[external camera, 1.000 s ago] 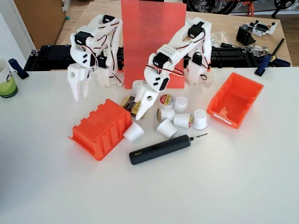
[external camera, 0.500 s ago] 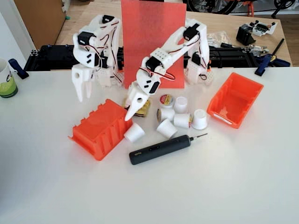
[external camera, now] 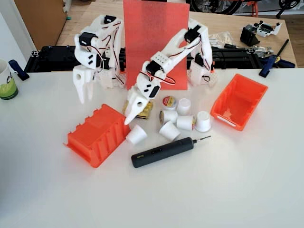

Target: Sort the coffee pods, blue into left, red into right

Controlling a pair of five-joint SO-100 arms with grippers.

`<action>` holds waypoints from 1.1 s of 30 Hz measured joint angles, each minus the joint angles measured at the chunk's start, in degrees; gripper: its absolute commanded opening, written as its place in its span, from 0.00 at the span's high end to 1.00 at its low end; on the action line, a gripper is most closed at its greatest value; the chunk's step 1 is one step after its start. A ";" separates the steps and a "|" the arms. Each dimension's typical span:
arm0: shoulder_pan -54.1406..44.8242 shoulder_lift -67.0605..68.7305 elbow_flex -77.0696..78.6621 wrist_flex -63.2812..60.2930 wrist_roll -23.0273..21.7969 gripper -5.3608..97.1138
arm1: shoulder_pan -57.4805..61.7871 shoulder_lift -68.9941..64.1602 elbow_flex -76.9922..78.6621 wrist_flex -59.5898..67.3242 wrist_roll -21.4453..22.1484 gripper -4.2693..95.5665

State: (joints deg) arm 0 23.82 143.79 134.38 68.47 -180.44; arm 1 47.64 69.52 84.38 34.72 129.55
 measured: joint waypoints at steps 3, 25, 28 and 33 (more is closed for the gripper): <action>0.00 0.00 0.00 0.00 0.00 0.78 | 0.62 0.00 0.00 0.00 -1.14 0.86; 0.00 0.00 0.00 -1.85 0.00 0.78 | 5.27 -1.23 0.00 -4.92 -6.42 0.78; 0.00 0.00 0.00 -1.85 0.00 0.78 | 6.24 -1.23 0.00 -4.75 -7.38 0.89; 0.00 0.00 0.00 -2.20 0.00 0.78 | 7.21 -1.23 -0.09 -4.75 -7.56 0.98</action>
State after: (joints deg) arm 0 23.82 143.79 134.38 66.27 -180.44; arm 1 54.84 68.29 84.29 29.97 121.99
